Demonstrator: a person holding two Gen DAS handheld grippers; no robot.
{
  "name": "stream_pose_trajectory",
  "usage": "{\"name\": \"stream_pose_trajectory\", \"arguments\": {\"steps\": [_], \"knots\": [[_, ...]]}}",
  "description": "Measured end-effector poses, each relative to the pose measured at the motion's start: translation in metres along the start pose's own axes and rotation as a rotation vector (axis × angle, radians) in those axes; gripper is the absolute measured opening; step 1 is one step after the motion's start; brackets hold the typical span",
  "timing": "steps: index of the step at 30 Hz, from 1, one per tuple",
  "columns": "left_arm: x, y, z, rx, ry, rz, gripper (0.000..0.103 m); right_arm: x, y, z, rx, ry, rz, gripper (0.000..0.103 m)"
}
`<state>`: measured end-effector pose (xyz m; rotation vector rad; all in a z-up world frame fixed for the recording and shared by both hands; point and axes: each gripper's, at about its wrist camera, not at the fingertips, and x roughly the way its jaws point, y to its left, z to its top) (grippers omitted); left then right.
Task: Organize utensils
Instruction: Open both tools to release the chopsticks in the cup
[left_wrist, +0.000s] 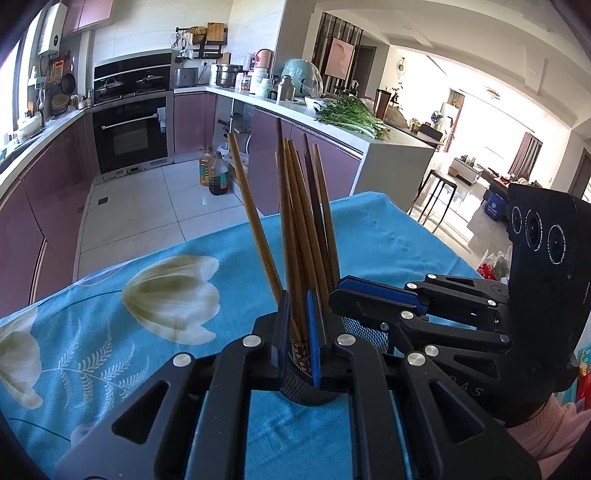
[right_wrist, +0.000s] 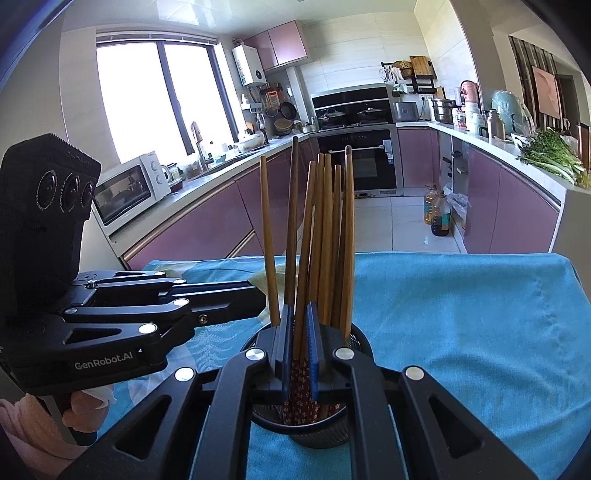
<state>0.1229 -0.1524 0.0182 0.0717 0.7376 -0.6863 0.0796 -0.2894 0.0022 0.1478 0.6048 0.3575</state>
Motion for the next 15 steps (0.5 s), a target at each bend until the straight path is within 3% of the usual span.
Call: {"name": "stream_pose_trajectory", "arguments": {"steps": [3, 4, 8, 12, 14, 15], "knots": [[-0.005, -0.002, -0.004, -0.001, -0.017, 0.011, 0.018, -0.003, 0.001, -0.001, -0.001, -0.007, -0.005, 0.019], [-0.008, -0.003, -0.005, -0.004, -0.024, 0.02, 0.028, -0.004, 0.001, -0.001, 0.0, -0.01, -0.01, 0.027], [-0.021, 0.003, -0.012, -0.026, -0.06, 0.058, 0.048, -0.012, 0.004, -0.003, -0.006, -0.037, -0.035, 0.043], [-0.038, 0.011, -0.02, -0.044, -0.108, 0.133, 0.064, -0.018, 0.009, -0.006, -0.023, -0.059, -0.055, 0.057], [-0.05, 0.015, -0.027, -0.049, -0.15, 0.191, 0.08, -0.021, 0.011, -0.007, -0.032, -0.077, -0.067, 0.065], [-0.057, 0.017, -0.029, -0.051, -0.167, 0.217, 0.081, -0.023, 0.012, -0.008, -0.035, -0.086, -0.072, 0.071]]}}
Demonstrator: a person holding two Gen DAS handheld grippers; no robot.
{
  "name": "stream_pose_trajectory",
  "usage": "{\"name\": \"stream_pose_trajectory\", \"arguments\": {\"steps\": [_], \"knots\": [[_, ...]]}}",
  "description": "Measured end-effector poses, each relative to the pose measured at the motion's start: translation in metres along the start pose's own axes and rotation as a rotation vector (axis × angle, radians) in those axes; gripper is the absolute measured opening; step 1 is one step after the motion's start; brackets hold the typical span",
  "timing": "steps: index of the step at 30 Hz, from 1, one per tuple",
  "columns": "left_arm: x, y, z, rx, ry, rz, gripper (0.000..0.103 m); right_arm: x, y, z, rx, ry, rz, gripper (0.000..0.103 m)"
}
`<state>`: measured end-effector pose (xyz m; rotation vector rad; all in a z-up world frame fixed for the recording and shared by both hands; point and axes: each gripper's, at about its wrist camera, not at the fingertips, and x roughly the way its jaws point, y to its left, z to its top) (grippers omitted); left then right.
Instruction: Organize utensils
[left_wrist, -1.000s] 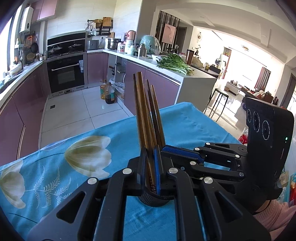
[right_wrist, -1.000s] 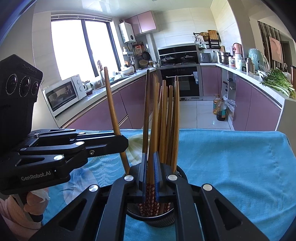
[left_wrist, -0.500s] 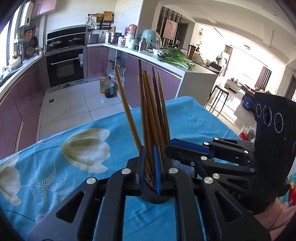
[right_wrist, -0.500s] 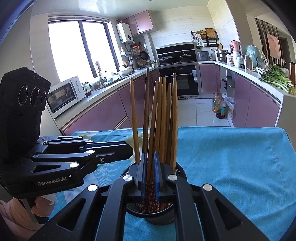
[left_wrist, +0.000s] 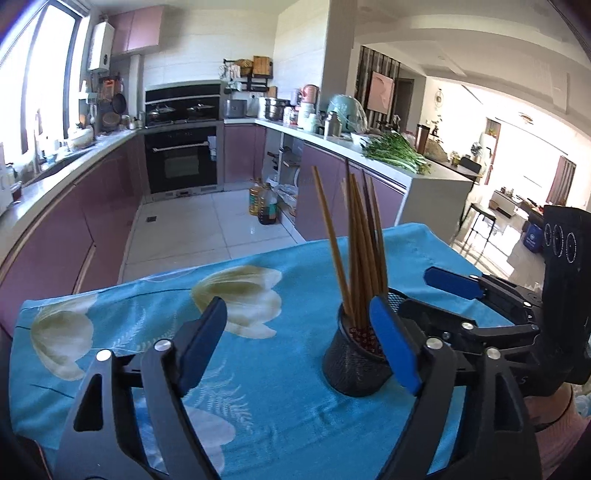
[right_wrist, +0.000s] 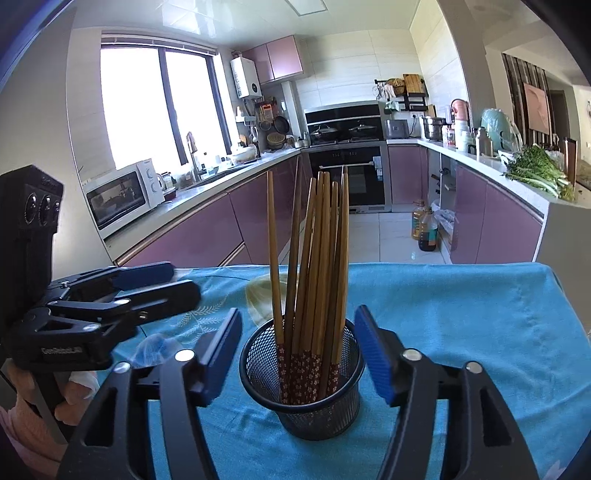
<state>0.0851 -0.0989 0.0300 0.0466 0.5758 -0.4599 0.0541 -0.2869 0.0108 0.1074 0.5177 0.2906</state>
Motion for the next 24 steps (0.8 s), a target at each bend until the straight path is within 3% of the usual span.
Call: {"name": "stream_pose_trajectory", "arguments": {"steps": [3, 9, 16, 24], "knots": [[-0.021, 0.017, -0.009, -0.025, -0.042, 0.054, 0.091, -0.005, 0.004, -0.002, -0.006, -0.022, -0.011, 0.079], [-0.053, 0.041, -0.029, -0.06, -0.111, 0.171, 0.097, -0.02, 0.019, -0.011, -0.054, -0.104, -0.044, 0.096], [-0.087, 0.058, -0.052, -0.108, -0.178, 0.271, 0.097, -0.033, 0.039, -0.022, -0.105, -0.173, -0.066, 0.096], [-0.109, 0.055, -0.068, -0.086, -0.239, 0.368, 0.097, -0.044, 0.054, -0.033, -0.137, -0.22, -0.104, 0.096]]}}
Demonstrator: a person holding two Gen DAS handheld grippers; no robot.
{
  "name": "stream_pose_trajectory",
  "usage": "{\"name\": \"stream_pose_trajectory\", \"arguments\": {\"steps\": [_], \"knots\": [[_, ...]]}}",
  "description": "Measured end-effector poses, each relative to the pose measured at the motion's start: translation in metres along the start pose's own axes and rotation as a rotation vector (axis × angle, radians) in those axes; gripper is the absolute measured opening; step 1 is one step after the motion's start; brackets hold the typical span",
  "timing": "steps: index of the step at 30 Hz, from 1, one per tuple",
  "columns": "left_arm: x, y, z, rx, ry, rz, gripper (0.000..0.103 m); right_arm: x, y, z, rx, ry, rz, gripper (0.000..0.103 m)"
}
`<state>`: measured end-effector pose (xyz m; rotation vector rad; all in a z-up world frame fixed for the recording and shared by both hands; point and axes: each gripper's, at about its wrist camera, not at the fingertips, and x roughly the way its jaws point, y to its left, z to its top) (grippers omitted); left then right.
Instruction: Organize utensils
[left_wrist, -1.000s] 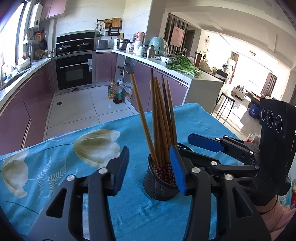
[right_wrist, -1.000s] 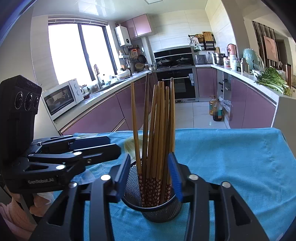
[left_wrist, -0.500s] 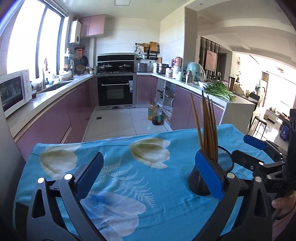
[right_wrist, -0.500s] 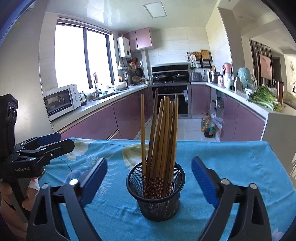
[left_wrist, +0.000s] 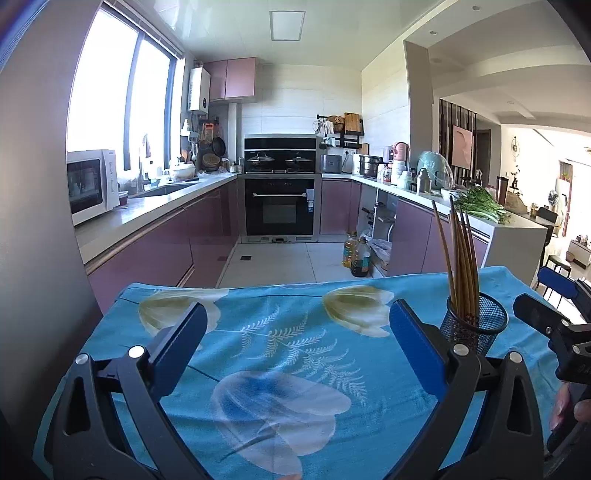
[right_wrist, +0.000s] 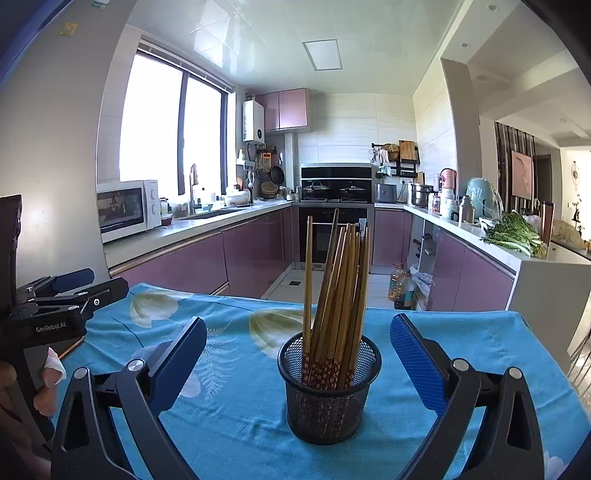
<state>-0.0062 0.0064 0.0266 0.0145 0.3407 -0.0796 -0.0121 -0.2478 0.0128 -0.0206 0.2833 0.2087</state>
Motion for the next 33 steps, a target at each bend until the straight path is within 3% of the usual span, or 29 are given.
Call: {"name": "stream_pose_trajectory", "arguments": {"steps": [8, 33], "knots": [[-0.019, 0.002, -0.004, 0.01, -0.063, 0.038, 0.097, -0.007, 0.004, 0.0, 0.006, -0.02, -0.009, 0.096], [-0.037, -0.004, -0.006, 0.015, -0.128, 0.05, 0.097, -0.017, 0.006, -0.003, 0.019, -0.032, -0.03, 0.096]]}}
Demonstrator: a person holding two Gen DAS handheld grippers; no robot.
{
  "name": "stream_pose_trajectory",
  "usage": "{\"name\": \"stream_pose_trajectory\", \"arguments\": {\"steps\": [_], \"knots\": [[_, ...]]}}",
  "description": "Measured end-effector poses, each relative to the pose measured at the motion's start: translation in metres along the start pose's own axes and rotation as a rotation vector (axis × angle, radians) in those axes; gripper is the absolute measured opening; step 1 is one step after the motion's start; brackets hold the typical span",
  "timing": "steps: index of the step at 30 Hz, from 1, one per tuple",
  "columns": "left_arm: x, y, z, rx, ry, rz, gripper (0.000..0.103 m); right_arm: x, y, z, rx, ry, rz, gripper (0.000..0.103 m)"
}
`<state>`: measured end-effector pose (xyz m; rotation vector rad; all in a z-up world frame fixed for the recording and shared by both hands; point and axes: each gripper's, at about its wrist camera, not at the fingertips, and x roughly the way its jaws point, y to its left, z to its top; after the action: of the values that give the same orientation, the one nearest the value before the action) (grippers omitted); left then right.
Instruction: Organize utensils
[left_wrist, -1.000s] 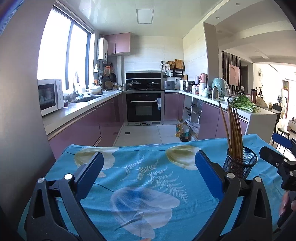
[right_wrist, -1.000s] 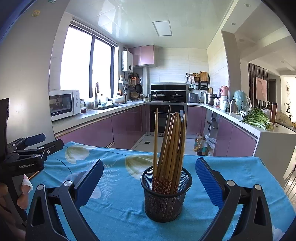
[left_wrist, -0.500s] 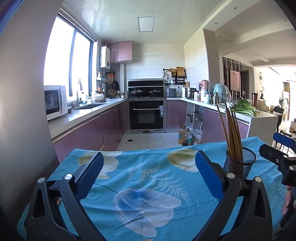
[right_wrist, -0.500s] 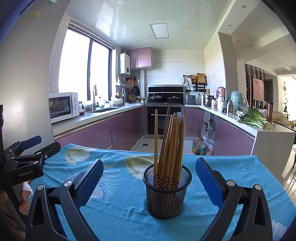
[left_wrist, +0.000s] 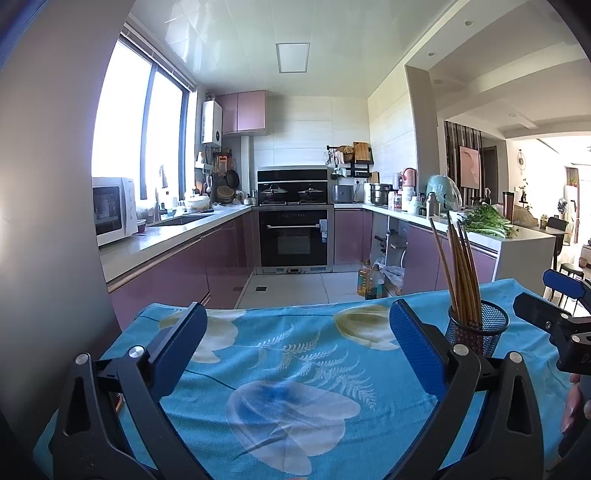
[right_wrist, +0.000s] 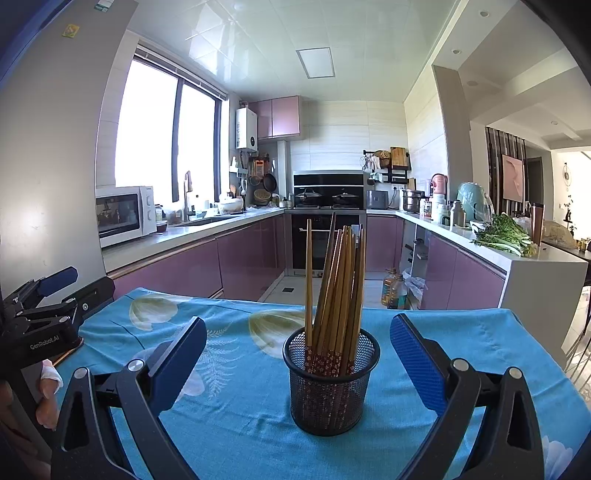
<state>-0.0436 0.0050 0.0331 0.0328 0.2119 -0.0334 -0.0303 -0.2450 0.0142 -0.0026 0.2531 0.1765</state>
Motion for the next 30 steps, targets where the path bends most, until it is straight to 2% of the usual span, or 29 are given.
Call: {"name": "stream_pose_trajectory", "arguments": {"steps": [30], "knots": [[-0.0017, -0.0008, 0.0009, -0.005, -0.01, -0.003, 0.097, 0.0017, 0.0018, 0.0032, 0.006, -0.009, 0.001, 0.096]]}}
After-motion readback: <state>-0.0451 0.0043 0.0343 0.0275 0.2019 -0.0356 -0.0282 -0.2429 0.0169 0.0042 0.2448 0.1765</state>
